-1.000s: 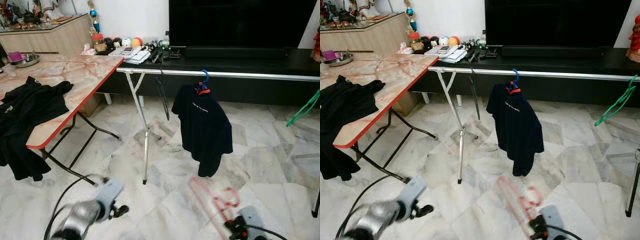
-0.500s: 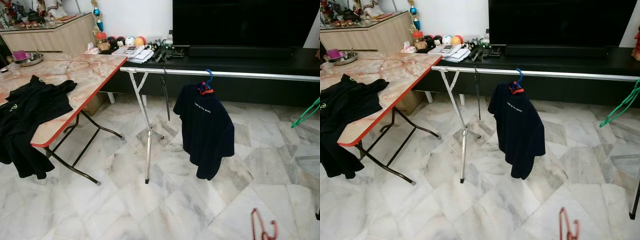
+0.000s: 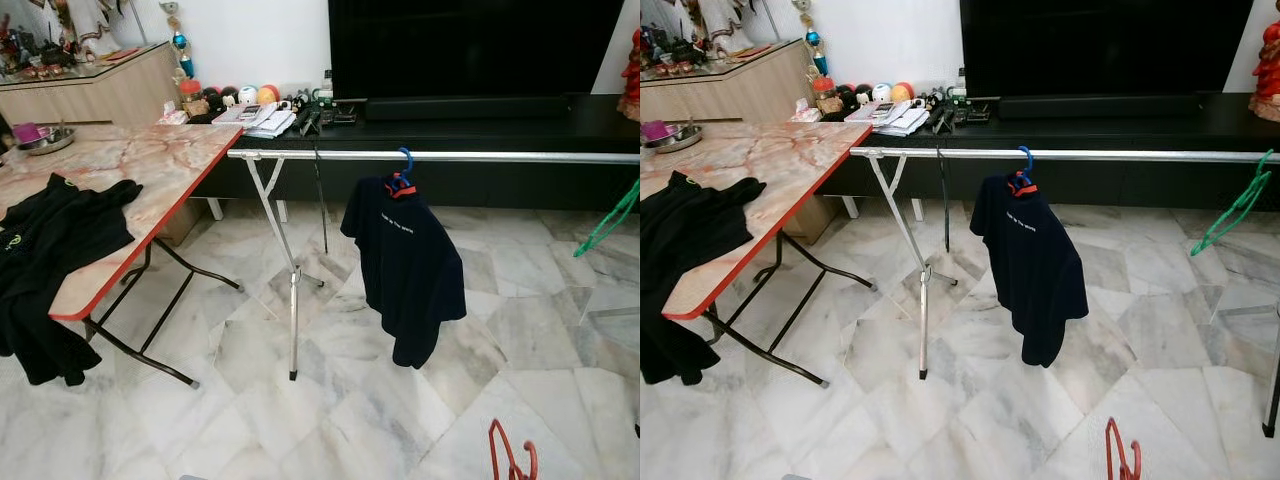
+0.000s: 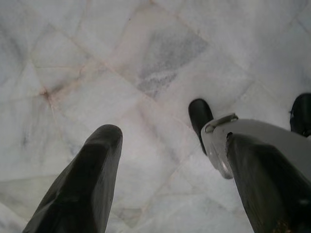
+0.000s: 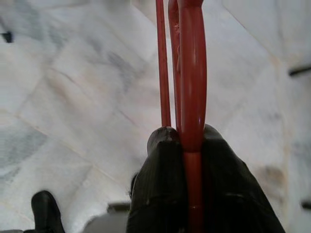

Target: Hang hanger

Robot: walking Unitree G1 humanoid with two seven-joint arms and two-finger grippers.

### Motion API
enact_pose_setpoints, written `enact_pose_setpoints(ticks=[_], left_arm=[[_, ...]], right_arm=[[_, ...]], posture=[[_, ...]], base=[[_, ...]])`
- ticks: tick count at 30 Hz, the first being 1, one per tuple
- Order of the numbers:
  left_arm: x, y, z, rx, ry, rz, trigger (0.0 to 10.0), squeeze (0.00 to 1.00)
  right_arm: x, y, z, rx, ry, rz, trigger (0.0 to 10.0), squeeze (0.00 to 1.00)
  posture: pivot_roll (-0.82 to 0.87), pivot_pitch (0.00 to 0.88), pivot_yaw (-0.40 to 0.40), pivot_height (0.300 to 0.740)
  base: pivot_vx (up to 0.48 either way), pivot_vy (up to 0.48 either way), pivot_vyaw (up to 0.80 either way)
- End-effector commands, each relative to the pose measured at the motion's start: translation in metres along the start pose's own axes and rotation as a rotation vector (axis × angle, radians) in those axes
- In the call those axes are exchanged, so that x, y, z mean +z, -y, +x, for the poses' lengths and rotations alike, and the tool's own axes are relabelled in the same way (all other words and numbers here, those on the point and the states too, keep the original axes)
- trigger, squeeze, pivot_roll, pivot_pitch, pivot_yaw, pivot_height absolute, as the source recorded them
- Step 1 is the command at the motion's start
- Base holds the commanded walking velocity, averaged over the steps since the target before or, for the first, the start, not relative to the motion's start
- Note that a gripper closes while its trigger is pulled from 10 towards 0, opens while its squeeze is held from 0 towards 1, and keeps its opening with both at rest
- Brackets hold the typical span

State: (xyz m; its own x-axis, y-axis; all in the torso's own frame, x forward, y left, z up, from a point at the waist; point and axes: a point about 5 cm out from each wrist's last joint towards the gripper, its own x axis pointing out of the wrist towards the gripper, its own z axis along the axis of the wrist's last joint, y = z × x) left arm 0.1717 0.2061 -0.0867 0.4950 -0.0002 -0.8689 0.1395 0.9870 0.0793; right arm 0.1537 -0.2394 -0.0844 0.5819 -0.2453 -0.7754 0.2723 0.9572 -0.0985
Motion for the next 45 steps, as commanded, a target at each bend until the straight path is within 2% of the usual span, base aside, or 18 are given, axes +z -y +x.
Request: enact_pose_setpoints(ticks=[1, 4, 6, 13, 26, 36, 45], left_arm=[[-0.006, -0.001, -0.001, 0.010, -0.020, 0.018, 10.0, 0.00], [-0.012, 0.002, -0.001, -0.002, -0.043, 0.032, 10.0, 0.00], [-0.023, 0.002, -0.003, 0.000, -0.076, 0.038, 10.0, 0.00], [-0.031, 0.002, -0.004, -0.004, -0.091, 0.029, 10.0, 0.00], [-0.019, 0.005, -0.002, -0.012, -0.060, 0.048, 10.0, 0.00], [-0.021, 0.009, -0.002, -0.020, -0.066, 0.047, 10.0, 0.00], [-0.025, 0.011, -0.002, -0.023, -0.073, 0.055, 10.0, 0.00]], right_arm=[[0.008, -0.007, 0.002, 0.020, 0.031, -0.015, 10.0, 0.00], [0.008, -0.002, 0.001, -0.018, 0.032, 0.007, 10.0, 0.00], [0.002, 0.000, 0.000, -0.032, 0.003, -0.030, 10.0, 0.00], [-0.001, -0.001, 0.000, -0.028, 0.000, -0.025, 10.0, 0.00], [0.003, -0.006, 0.001, -0.020, 0.011, 0.004, 10.0, 0.00], [0.000, -0.005, 0.000, -0.017, 0.004, 0.000, 10.0, 0.00], [0.003, -0.007, 0.000, -0.008, 0.020, 0.006, 10.0, 0.00]], posture=[[-0.03, 0.000, 0.076, 0.740], [-0.02, 0.000, 0.073, 0.740], [-0.02, 0.000, 0.066, 0.740], [-0.01, 0.000, 0.066, 0.740], [-0.01, 0.000, 0.068, 0.740], [-0.01, 0.000, 0.063, 0.740], [0.00, 0.000, 0.062, 0.740]], base=[[0.356, 0.000, 0.00], [0.366, 0.000, 0.00], [0.371, 0.000, 0.00], [0.372, 0.000, -0.37], [0.379, 0.000, -0.05], [0.379, 0.000, -0.74], [0.338, 0.000, 0.00]])
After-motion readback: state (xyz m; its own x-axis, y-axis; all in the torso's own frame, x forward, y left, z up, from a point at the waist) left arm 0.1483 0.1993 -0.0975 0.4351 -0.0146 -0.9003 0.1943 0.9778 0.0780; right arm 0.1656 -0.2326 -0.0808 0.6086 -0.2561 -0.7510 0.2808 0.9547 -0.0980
